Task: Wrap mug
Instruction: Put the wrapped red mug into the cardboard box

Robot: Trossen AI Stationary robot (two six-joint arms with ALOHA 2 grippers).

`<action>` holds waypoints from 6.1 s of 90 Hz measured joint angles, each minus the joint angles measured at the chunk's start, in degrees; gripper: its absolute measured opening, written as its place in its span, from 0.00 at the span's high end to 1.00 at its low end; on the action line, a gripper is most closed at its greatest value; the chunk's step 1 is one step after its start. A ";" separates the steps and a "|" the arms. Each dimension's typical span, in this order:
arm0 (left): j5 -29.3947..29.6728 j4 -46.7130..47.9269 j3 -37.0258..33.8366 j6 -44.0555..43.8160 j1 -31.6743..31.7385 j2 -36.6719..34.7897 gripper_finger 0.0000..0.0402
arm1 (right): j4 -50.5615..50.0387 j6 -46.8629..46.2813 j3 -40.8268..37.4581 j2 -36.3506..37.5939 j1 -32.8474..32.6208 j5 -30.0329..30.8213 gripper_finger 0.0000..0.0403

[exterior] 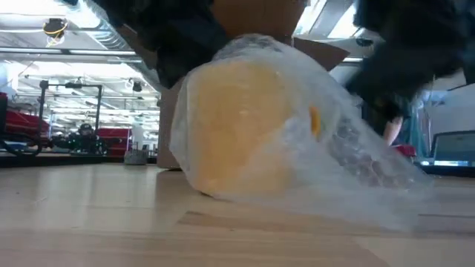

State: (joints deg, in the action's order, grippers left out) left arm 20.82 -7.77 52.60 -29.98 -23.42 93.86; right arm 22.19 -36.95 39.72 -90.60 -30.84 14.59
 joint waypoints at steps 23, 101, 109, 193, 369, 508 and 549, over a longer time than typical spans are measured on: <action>0.10 -1.74 0.02 2.49 -0.47 -0.38 0.72 | -22.43 12.07 15.28 0.17 7.05 -9.63 1.00; 23.76 -1.82 -7.91 6.01 -16.91 -14.21 0.72 | -57.52 22.08 43.71 -15.94 16.38 -15.71 0.59; 26.14 -1.90 -8.81 4.30 -18.69 -14.39 0.72 | -59.05 22.51 46.61 -18.66 16.95 -15.94 0.59; 35.84 8.76 -10.91 -7.37 -24.22 -14.43 0.72 | -72.90 27.12 69.21 -27.41 14.60 -23.25 0.95; -29.17 1.94 -45.00 24.65 42.45 -64.70 0.72 | -77.70 47.82 95.06 -25.90 55.42 -29.20 0.95; -25.42 5.39 -52.06 24.29 49.46 -91.06 0.72 | -98.78 56.29 94.74 -39.63 54.83 -23.10 0.95; -18.91 7.12 -52.02 23.26 49.46 -93.66 0.72 | -99.34 56.29 94.69 -39.63 54.80 -23.65 0.95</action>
State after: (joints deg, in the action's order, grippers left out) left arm 1.91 -0.64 0.58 -6.72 26.04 0.21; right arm -77.15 19.34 134.41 -130.23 23.97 -9.06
